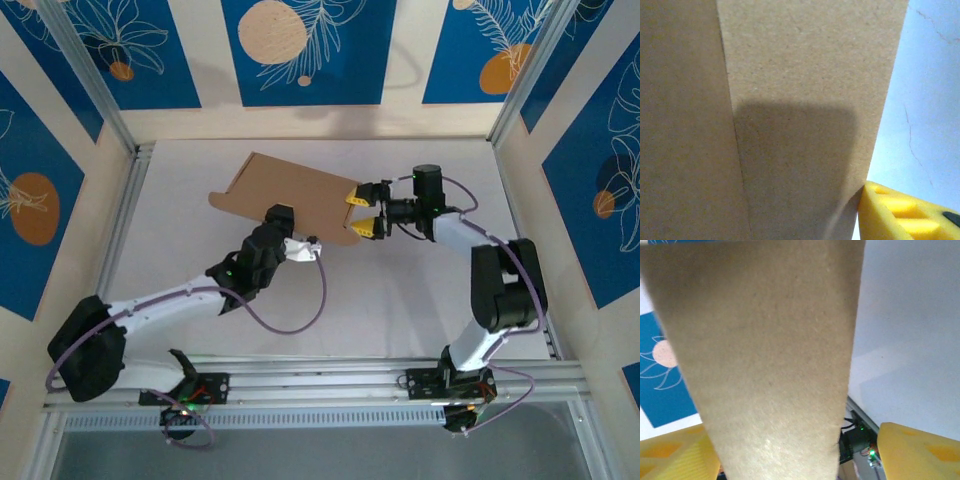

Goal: Fold the paper box

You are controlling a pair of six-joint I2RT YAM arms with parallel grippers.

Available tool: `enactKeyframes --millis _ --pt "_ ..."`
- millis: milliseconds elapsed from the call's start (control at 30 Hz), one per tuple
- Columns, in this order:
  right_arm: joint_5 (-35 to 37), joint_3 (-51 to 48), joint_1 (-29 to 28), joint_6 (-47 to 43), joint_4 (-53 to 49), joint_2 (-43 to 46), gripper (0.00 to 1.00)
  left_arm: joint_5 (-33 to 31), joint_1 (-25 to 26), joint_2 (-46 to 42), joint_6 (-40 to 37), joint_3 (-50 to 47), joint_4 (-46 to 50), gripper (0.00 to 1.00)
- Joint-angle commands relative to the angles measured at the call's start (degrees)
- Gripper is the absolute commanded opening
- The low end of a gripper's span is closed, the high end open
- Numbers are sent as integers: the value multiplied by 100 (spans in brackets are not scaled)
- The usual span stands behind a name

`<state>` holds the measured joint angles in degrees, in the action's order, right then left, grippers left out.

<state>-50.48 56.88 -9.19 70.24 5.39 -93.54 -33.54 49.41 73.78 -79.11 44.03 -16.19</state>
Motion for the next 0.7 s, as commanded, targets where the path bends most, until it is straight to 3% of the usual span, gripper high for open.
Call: enactKeyframes --millis 0,167,267,467,667 --pt "948 320 135 -1230 -2007 825 83 -23 130 -359 774 787 1803 52" --pt "2694 672 212 -2306 -3443 1932 83 243 233 -191 2054 2178 4590 54" --pt "3354 868 158 -2837 -3865 2548 79 358 325 127 2625 3032 6020 54" --pt "3364 1368 -115 -3939 -4501 3344 71 1032 402 1117 3735 4713 8302 55" --pt "3745 1277 -822 -5177 -4719 3919 66 1875 412 1844 4039 5242 8888 55"
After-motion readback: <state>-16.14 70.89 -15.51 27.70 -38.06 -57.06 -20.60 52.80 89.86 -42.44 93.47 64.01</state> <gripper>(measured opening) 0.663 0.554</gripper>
